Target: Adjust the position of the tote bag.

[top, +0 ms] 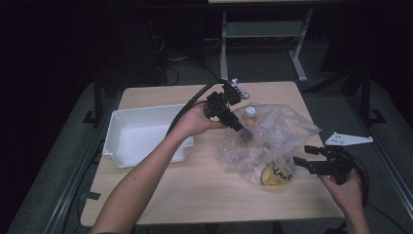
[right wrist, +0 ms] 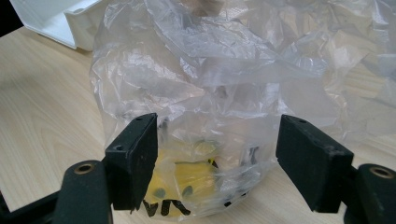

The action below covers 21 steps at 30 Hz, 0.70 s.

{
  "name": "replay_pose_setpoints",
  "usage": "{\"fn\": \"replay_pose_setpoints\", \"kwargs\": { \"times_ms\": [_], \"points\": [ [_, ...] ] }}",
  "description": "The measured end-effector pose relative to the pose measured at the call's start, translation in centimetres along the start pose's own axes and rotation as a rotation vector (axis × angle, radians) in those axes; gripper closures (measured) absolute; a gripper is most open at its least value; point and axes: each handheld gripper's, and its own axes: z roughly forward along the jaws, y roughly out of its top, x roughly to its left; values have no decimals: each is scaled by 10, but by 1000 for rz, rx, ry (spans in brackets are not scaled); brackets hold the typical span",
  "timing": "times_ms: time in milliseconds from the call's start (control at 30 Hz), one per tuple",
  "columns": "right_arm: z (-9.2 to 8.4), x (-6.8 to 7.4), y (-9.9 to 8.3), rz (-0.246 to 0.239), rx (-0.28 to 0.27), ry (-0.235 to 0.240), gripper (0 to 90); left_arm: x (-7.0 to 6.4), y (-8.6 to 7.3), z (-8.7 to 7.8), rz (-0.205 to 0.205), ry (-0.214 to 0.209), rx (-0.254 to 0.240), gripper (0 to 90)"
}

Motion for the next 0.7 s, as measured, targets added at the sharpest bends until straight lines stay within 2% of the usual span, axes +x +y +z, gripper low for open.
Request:
{"fn": "replay_pose_setpoints", "kwargs": {
  "times_ms": [400, 700],
  "points": [
    [1, -2, -1, 3, 7, 7, 290, 1, 0, -3, -4, -7, -17, 597],
    [2, -1, -1, 2, 10, 7, 290, -5, 8, 5, 26, -17, -21, 580]
  ]
}}
